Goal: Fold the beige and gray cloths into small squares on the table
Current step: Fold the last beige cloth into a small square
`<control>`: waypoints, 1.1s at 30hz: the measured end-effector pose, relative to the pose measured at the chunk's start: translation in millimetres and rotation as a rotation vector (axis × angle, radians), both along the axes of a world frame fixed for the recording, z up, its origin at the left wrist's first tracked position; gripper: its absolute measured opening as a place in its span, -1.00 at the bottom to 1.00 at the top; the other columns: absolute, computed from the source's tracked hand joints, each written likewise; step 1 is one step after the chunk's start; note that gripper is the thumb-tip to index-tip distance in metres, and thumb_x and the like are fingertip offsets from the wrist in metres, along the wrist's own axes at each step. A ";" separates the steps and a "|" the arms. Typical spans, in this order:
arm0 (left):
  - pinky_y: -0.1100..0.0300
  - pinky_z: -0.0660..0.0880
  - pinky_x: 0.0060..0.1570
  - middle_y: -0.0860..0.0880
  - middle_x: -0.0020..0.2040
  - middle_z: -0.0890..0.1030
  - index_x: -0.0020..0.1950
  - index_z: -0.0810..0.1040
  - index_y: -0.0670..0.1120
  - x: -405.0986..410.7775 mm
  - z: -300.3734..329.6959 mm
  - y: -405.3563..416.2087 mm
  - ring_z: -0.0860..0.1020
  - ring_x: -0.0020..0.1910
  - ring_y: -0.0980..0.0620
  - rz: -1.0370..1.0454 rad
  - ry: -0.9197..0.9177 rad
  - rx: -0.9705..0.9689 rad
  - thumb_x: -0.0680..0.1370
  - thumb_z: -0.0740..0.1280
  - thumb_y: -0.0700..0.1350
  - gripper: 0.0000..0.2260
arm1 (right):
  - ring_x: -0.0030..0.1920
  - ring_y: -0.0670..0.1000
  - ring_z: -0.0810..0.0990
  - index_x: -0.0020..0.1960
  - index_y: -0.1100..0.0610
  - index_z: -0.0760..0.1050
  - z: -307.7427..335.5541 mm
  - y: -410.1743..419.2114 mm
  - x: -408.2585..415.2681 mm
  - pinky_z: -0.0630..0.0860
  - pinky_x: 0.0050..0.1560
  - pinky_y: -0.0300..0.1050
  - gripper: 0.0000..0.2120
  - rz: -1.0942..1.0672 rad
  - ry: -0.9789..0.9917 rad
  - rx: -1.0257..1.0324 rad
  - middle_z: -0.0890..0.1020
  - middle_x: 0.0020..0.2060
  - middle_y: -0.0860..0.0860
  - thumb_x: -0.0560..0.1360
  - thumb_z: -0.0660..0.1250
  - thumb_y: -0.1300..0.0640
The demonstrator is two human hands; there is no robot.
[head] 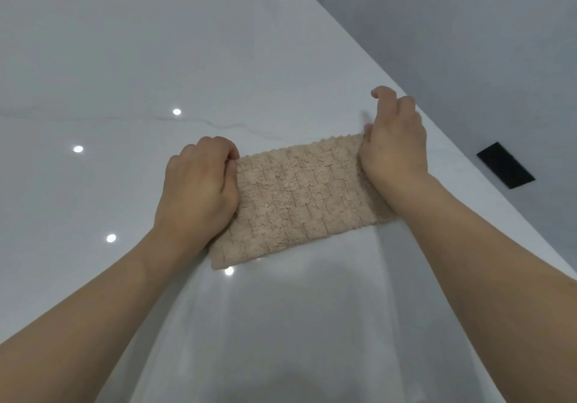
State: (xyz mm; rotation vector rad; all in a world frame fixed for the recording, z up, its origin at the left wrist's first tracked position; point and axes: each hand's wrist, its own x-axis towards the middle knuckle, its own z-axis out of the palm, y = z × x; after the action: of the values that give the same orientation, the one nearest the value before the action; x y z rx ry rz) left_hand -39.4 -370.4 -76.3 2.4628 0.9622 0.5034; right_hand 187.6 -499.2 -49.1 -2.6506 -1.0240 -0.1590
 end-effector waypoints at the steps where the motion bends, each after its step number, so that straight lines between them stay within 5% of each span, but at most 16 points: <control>1: -0.06 0.39 0.05 0.00 -0.05 0.53 0.04 0.50 -0.05 -0.9 3.0 1.5 0.47 -0.05 -0.10 0.028 -0.009 -0.036 0.54 0.13 -0.12 -0.81 | 0.03 0.23 0.46 0.40 0.19 0.31 -0.6 -2.4 -4.9 0.36 0.05 0.05 -0.53 0.039 -0.110 0.010 0.44 0.18 0.21 0.49 0.19 0.31; 3: 0.04 0.25 0.16 -0.01 0.08 0.51 0.12 0.53 -0.04 -3.0 13.7 -1.8 0.44 0.09 -0.11 0.117 -0.062 -0.037 0.48 0.15 -0.14 -0.72 | 0.16 0.24 0.46 0.35 0.22 0.39 -0.4 -6.2 -25.3 0.33 0.26 0.14 -0.62 0.165 -0.193 0.081 0.45 0.25 0.22 0.53 0.18 0.24; 6: -0.01 0.24 0.30 -0.10 0.23 0.53 0.25 0.52 -0.13 18.4 34.9 -34.5 0.44 0.24 -0.14 0.004 -0.154 0.098 0.41 0.15 -0.17 -0.58 | 0.45 0.14 0.26 0.45 0.15 0.30 -11.5 -15.6 -57.1 0.08 0.48 0.18 -0.57 0.277 -0.030 -0.082 0.30 0.47 0.13 0.63 0.01 0.04; 10: -0.14 -0.02 0.53 -0.12 0.59 0.18 0.58 0.15 -0.15 39.7 10.0 -86.3 0.08 0.58 -0.10 -0.161 0.223 0.114 0.63 -0.03 0.02 -0.47 | 0.57 0.01 -0.10 0.58 -0.01 -0.04 -28.5 -26.4 -56.0 -0.17 0.53 0.09 -0.46 0.244 0.137 -0.242 -0.01 0.58 -0.02 0.63 -0.19 -0.11; 13: -0.10 -0.17 0.55 -0.09 0.63 -0.01 0.62 -0.01 -0.11 25.9 -6.0 -80.0 -0.10 0.60 -0.07 -0.130 0.367 0.106 0.64 -0.12 0.19 -0.38 | 0.56 -0.03 -0.18 0.59 -0.05 -0.09 -25.5 -35.3 -44.0 -0.20 0.54 0.05 -0.46 0.326 0.145 -0.264 -0.08 0.58 -0.04 0.64 -0.16 -0.15; 22: -0.06 -0.22 0.54 -0.02 0.62 -0.20 0.62 -0.18 -0.06 -17.9 4.7 -54.7 -0.28 0.58 0.00 -0.299 0.425 0.094 0.51 -0.08 0.45 -0.14 | 0.56 0.07 -0.20 0.58 -0.13 -0.09 -27.4 -39.7 -32.7 -0.24 0.52 0.11 -0.42 0.330 0.073 -0.314 -0.07 0.58 0.01 0.59 -0.20 -0.25; 24: -0.10 -0.14 0.55 -0.04 0.63 -0.15 0.63 -0.12 -0.05 -30.6 6.9 -44.4 -0.22 0.59 -0.03 -0.387 0.424 0.111 0.50 0.02 0.37 -0.17 | 0.57 0.08 -0.19 0.58 -0.13 -0.09 -27.4 -40.0 -31.8 -0.25 0.52 0.10 -0.42 0.331 0.071 -0.313 -0.06 0.58 0.01 0.59 -0.20 -0.24; 29: -0.03 0.37 0.40 -0.08 0.49 0.37 0.45 0.40 -0.15 -59.9 14.6 -12.9 0.33 0.49 -0.09 -0.540 0.289 0.129 0.40 0.12 -0.04 -0.39 | 0.57 0.08 -0.18 0.58 -0.11 -0.09 -25.1 -40.0 -33.9 -0.24 0.53 0.08 -0.44 0.333 0.098 -0.284 -0.08 0.58 0.03 0.62 -0.19 -0.22; 33: -0.09 0.49 0.24 -0.05 0.38 0.50 0.18 0.56 -0.10 -65.9 15.6 2.5 0.48 0.36 -0.10 -0.608 0.208 0.206 0.50 0.12 -0.14 -0.67 | 0.56 0.16 -0.08 0.58 0.01 -0.04 -24.0 -54.3 -50.2 -0.13 0.53 0.15 -0.44 0.028 0.078 -0.152 -0.02 0.58 0.10 0.63 -0.08 -0.12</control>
State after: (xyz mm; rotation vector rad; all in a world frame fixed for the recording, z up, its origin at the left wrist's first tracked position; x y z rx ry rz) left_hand -105.3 -367.9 -60.7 2.8522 0.1943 0.1442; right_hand 137.5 -553.4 -73.1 -2.7510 -1.0868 0.0295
